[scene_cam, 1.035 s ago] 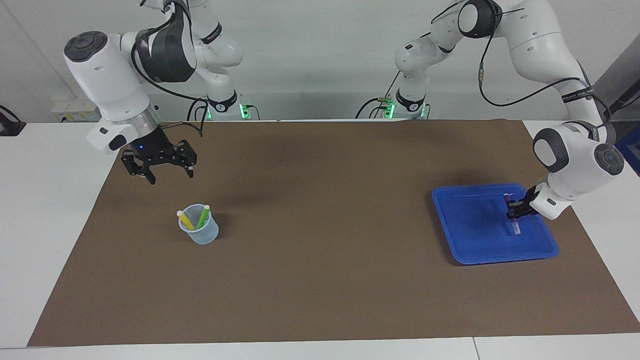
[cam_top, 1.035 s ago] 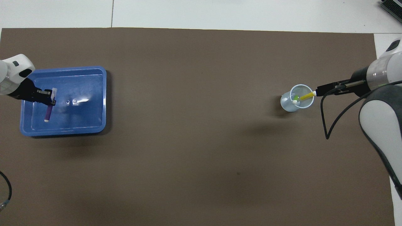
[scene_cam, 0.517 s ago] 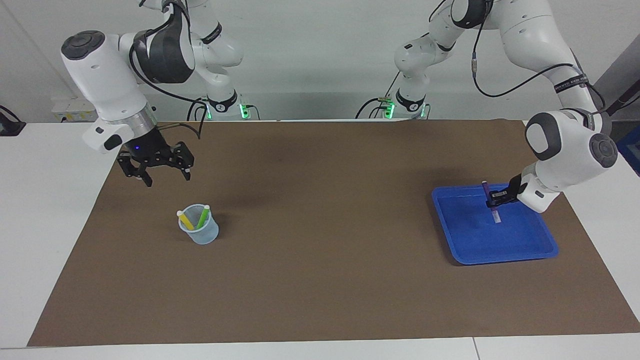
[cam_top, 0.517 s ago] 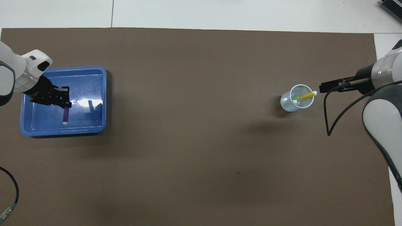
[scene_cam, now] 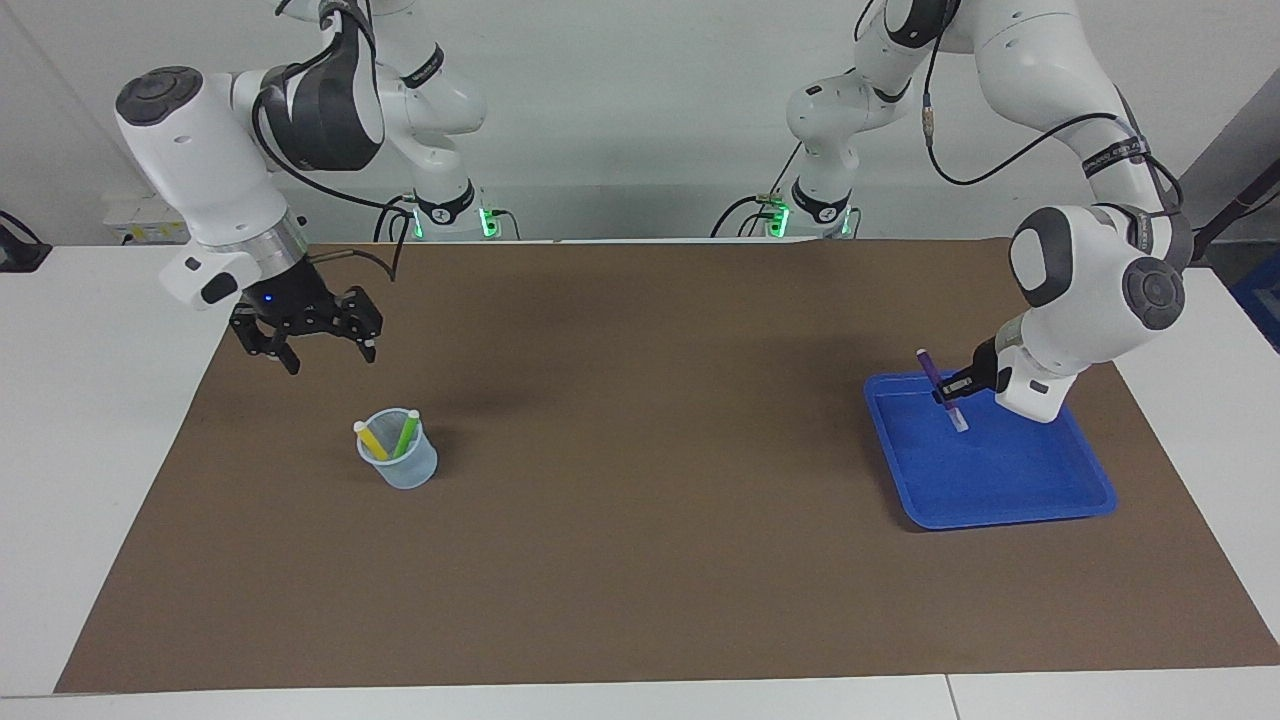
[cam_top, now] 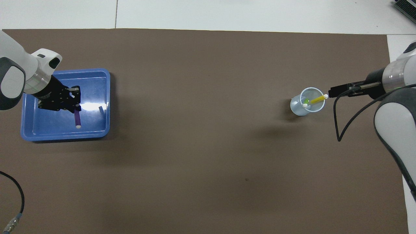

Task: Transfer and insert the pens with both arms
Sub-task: 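Grasp the purple pen with the left gripper and lift it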

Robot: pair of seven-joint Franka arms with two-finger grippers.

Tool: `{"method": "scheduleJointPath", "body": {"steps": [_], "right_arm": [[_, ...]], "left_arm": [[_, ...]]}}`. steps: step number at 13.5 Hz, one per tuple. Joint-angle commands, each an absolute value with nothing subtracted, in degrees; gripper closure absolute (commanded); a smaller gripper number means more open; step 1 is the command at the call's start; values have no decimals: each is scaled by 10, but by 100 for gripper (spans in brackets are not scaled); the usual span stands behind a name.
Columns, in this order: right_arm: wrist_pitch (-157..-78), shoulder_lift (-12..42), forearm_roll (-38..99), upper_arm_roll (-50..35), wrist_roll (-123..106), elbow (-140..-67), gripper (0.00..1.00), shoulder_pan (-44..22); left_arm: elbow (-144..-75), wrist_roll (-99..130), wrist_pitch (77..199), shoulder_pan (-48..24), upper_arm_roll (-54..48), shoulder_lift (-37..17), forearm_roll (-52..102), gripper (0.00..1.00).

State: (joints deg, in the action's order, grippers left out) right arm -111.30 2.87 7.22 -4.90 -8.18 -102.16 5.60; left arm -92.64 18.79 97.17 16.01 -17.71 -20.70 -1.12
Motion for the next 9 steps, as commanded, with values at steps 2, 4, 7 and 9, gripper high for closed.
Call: {"method": "scheduleJointPath", "body": {"steps": [2, 4, 7, 9], "right_arm": [[-1091, 17, 155, -52, -76, -1028, 0, 64], [-1088, 16, 177, -53, -74, -1027, 0, 58], [-1088, 15, 212, -53, -44, -1028, 0, 41], [-1092, 15, 242, -54, -8, -1030, 0, 21]], "left_arm": [[-933, 195, 932, 153, -173, -190, -7, 100], [-930, 193, 925, 153, -188, -191, -4, 100], [-929, 192, 912, 153, -208, -190, 37, 100], [-929, 235, 909, 154, -206, -188, 109, 100]]}}
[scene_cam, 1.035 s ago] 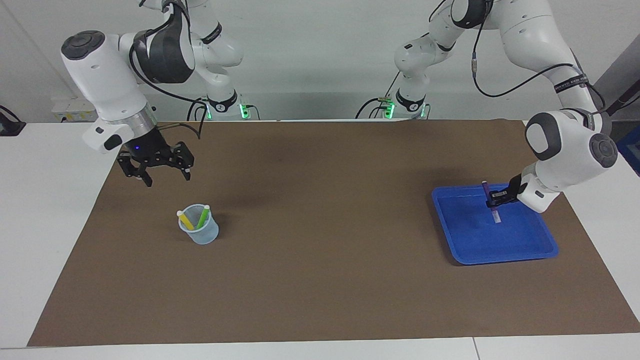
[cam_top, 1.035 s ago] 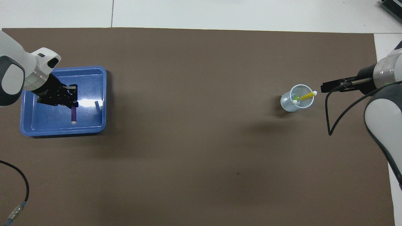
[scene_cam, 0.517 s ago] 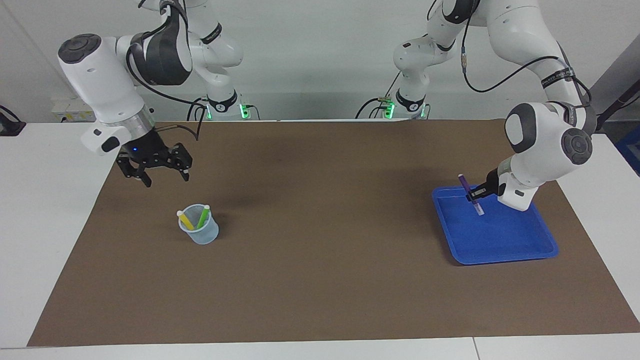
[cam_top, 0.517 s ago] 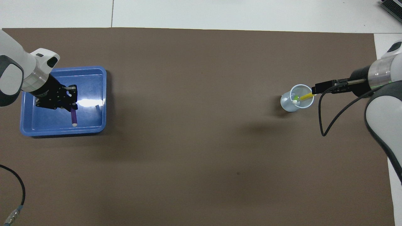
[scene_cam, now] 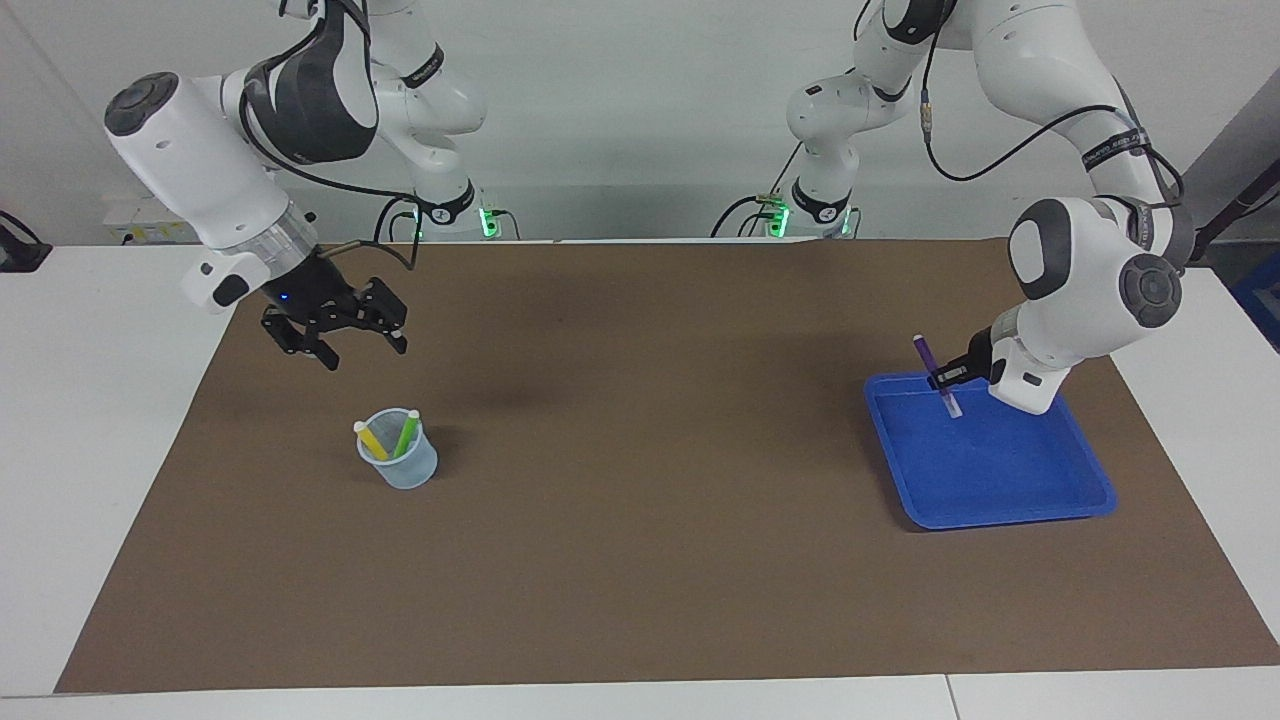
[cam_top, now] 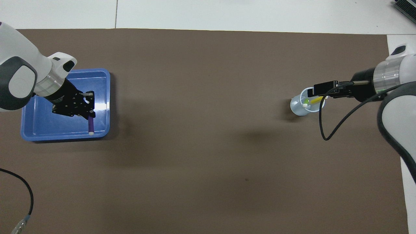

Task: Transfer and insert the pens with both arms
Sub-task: 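Grasp the purple pen with the left gripper and lift it, then carry the purple pen toward the right gripper while the right gripper approaches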

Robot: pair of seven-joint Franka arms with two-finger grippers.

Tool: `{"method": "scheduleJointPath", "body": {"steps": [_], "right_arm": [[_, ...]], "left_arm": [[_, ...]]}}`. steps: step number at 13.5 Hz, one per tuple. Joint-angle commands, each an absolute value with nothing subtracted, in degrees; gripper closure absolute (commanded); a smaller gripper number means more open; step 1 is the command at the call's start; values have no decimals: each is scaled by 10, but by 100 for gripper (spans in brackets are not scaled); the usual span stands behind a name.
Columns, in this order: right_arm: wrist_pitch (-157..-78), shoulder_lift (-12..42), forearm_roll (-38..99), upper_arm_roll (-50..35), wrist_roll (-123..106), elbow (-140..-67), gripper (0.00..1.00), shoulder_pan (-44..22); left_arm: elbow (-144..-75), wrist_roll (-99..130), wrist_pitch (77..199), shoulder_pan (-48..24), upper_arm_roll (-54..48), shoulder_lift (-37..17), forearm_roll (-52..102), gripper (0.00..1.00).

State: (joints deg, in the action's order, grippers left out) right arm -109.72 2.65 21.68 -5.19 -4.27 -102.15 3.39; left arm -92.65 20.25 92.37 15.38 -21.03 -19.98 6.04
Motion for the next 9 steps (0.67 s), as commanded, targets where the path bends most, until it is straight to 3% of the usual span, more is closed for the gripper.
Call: {"method": "scheduleJointPath", "body": {"steps": [1, 6, 9], "right_arm": [[-1092, 15, 262, -54, 9, -1030, 0, 18], [-1100, 11, 328, -54, 89, -1034, 0, -4], [-1157, 11, 365, -54, 159, -1038, 0, -39]], "left_arm": [[-933, 296, 910, 154, -207, -185, 129, 100], [-939, 453, 940, 107, -209, -185, 195, 100], [-948, 503, 980, 85, -210, -185, 222, 100]]}}
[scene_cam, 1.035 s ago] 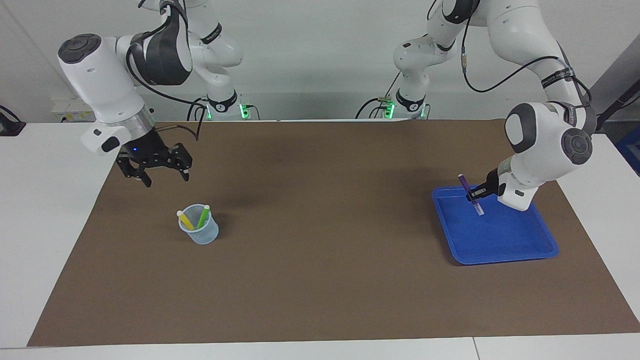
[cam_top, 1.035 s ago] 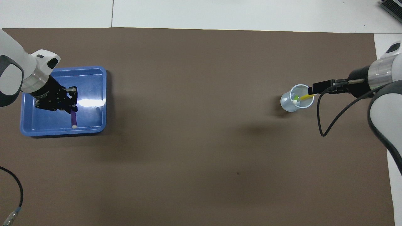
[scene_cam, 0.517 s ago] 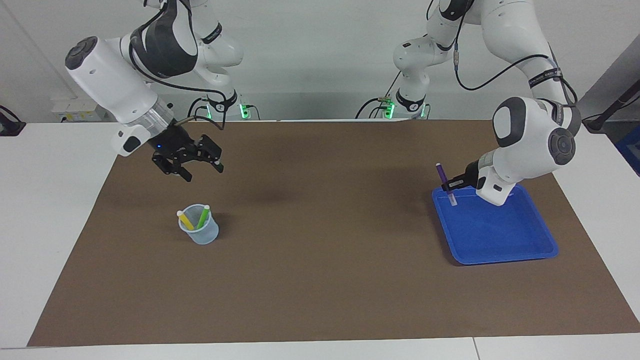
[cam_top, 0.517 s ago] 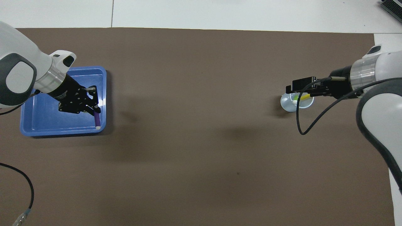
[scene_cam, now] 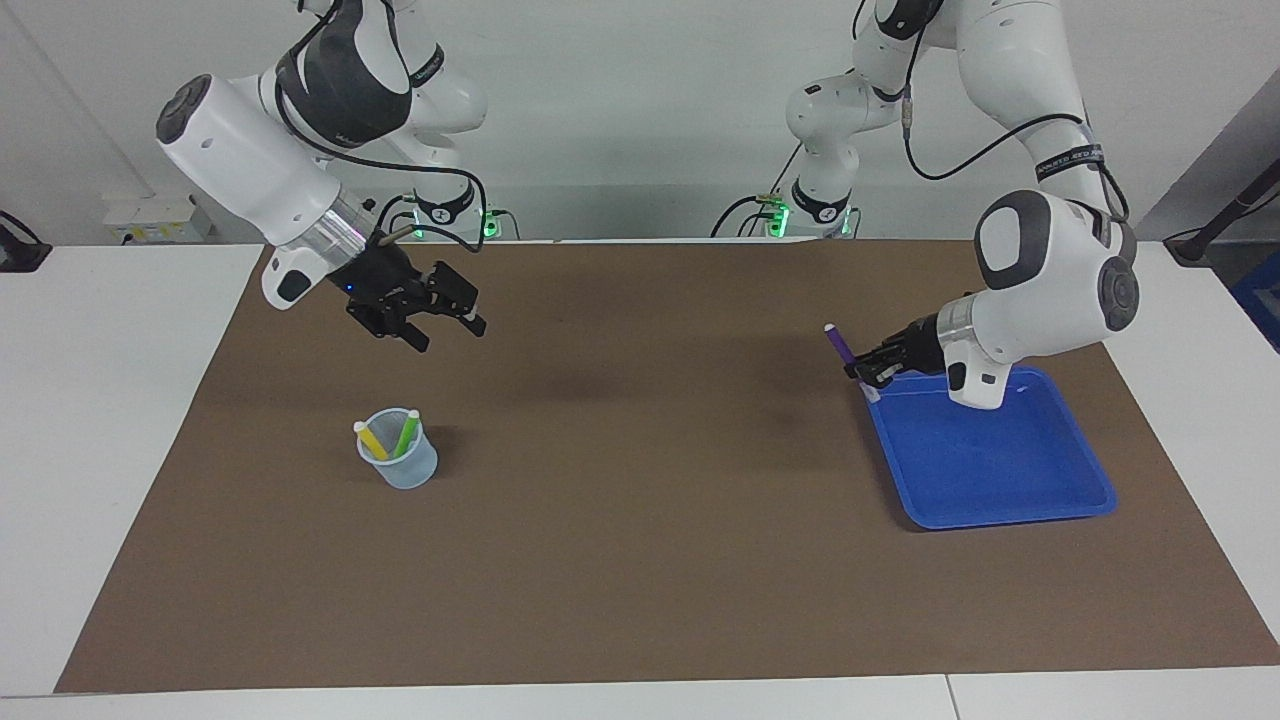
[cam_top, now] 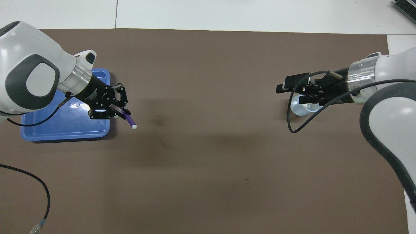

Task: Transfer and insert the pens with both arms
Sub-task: 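Carry the purple pen toward the right gripper while the right gripper approaches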

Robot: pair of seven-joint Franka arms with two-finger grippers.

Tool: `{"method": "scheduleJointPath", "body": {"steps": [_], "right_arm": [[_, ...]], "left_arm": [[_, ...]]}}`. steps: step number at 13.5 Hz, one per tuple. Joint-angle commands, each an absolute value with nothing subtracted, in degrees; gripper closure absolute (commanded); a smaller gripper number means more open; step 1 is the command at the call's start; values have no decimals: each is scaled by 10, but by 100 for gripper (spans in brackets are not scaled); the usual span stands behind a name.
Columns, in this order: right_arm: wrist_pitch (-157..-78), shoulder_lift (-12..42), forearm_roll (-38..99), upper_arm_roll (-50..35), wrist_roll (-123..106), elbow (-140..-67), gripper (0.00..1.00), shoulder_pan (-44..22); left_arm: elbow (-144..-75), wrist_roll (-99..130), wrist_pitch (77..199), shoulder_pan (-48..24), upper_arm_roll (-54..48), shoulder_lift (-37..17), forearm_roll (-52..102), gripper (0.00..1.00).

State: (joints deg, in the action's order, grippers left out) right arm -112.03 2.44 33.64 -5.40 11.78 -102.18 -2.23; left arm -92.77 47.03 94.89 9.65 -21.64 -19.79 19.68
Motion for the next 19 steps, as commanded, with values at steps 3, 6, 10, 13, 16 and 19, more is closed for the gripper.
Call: {"method": "scheduleJointPath", "body": {"steps": [3, 6, 10, 13, 16, 19], "right_arm": [[-1259, 15, 369, -54, 230, -1058, 0, -102], [-1337, 19, 370, -54, 256, -1088, 0, -161], [-1354, 28, 369, -54, 233, -1099, 0, -200], [-1354, 44, 368, -54, 176, -1102, 0, -205], [-1348, 61, 368, -54, 117, -1102, 0, -205], [-1354, 69, 369, -54, 119, -1098, 5, -217]], "left_arm": [[-962, 612, 1020, 77, -210, -182, 275, 100], [-977, 658, 1062, 41, -210, -180, 292, 100], [-998, 747, 1125, 12, -210, -178, 336, 100], [-998, 751, 1133, 10, -210, -178, 366, 100], [-996, 784, 1144, -10, -211, -178, 388, 100], [-999, 807, 1187, -46, -210, -178, 403, 100]]}}
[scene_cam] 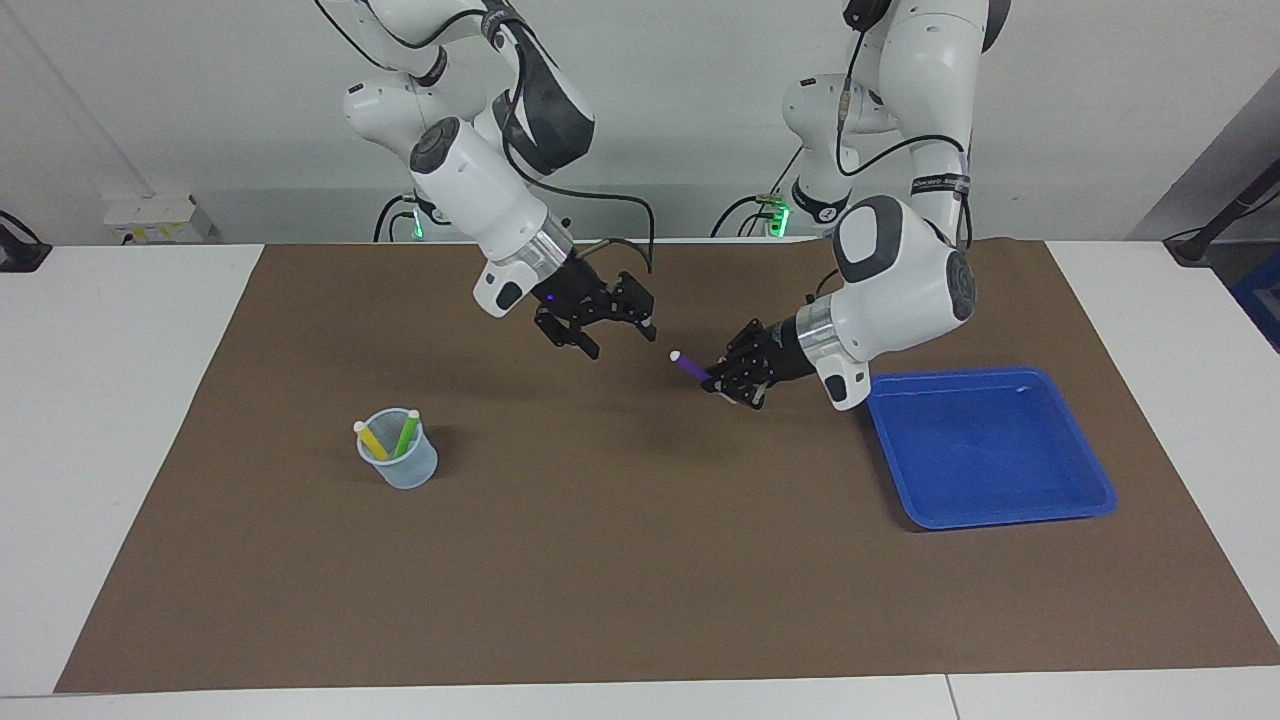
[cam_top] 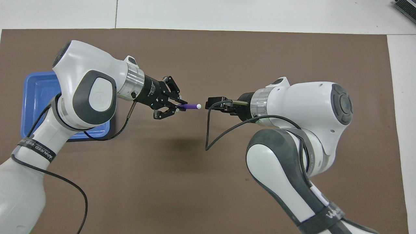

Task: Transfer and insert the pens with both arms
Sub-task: 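Carry the purple pen toward the right gripper while the right gripper approaches, then close the right gripper on the purple pen's free end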

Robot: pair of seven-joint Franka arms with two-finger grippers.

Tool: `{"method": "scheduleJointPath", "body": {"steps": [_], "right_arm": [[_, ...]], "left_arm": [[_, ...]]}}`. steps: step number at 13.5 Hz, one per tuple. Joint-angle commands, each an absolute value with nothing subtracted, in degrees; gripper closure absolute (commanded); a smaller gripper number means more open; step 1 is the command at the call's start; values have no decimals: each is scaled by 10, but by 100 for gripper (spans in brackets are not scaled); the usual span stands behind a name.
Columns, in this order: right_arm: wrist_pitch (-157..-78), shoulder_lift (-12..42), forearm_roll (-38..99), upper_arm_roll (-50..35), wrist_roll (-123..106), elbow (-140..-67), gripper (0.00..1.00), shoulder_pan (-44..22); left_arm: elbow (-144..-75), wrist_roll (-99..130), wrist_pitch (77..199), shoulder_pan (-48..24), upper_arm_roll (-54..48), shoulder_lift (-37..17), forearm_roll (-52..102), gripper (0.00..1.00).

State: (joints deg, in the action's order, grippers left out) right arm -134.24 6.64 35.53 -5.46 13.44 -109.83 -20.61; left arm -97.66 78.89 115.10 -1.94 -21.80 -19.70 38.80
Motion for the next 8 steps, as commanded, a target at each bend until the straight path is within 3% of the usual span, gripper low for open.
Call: {"method": "scheduleJointPath", "body": {"steps": [1, 3, 6, 8], "right_arm": [[-1355, 73, 369, -54, 120, -1096, 9, -219], [-1362, 76, 369, -54, 122, -1093, 19, -220], [-1366, 76, 369, -54, 119, -1094, 41, -219], [-1367, 77, 369, -54, 118, -1093, 44, -217]], "left_arm": [[-1005, 810, 1200, -54, -210, -178, 403, 100], [-1006, 823, 1206, -61, -210, -178, 403, 100], [-1006, 823, 1204, -62, -210, -178, 403, 100], [-1005, 823, 1205, -62, -210, -178, 403, 100]]}}
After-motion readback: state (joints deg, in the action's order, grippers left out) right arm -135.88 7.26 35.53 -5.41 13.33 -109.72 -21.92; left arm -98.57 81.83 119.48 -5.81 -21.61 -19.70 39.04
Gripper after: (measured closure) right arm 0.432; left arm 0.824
